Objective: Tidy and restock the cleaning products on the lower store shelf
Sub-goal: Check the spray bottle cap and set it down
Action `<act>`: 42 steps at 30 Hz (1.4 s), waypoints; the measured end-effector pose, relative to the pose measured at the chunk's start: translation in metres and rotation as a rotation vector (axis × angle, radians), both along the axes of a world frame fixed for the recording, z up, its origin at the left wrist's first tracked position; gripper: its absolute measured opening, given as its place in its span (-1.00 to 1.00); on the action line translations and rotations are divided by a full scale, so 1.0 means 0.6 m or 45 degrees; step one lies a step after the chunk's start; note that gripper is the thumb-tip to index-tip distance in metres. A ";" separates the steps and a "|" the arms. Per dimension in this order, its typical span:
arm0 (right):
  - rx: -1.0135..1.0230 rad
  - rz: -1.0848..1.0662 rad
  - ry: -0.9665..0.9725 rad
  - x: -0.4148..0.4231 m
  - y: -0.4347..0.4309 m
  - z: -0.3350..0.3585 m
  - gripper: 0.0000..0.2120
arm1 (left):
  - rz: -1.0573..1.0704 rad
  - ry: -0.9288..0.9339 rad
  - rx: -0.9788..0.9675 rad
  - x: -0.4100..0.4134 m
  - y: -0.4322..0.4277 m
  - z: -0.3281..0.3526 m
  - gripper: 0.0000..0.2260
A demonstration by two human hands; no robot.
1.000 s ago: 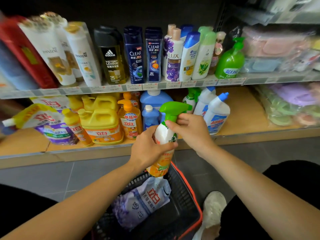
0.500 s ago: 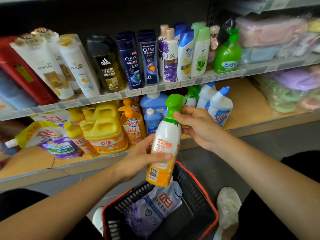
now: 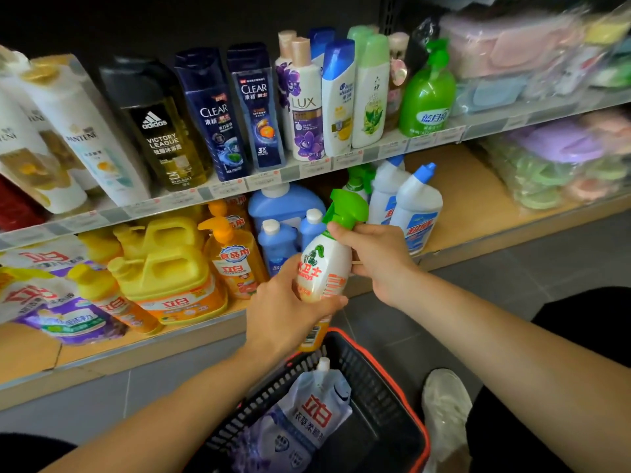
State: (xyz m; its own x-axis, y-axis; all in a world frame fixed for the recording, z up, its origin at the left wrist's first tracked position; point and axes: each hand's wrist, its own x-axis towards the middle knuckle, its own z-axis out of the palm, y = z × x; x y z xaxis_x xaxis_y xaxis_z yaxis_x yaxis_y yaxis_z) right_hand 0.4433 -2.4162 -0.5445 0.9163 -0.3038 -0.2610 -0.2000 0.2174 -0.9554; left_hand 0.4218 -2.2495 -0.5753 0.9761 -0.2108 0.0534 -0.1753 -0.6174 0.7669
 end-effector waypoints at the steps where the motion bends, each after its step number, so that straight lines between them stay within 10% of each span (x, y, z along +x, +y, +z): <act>1: 0.006 -0.022 0.018 0.005 0.000 -0.001 -0.84 | 0.013 -0.034 0.056 0.005 -0.002 0.001 -0.21; 8: 0.050 -0.089 0.066 0.031 -0.002 -0.007 -0.79 | 0.040 -0.139 0.267 0.024 -0.019 0.002 -0.19; 27: 0.468 0.344 0.137 0.031 -0.010 0.021 -0.56 | -0.299 1.004 -0.877 0.042 0.009 0.032 -0.57; 42: -0.062 0.420 0.072 -0.006 -0.001 0.015 -0.73 | 0.021 0.451 -0.647 0.034 -0.008 0.025 -0.47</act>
State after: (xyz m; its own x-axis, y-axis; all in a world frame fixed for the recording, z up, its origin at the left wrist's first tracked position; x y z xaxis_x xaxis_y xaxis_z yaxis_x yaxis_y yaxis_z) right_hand 0.4400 -2.4167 -0.5357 0.9517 -0.0063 -0.3070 -0.3053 0.0867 -0.9483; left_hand 0.4422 -2.2546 -0.5600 0.9558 -0.2291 -0.1844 0.1500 -0.1598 0.9757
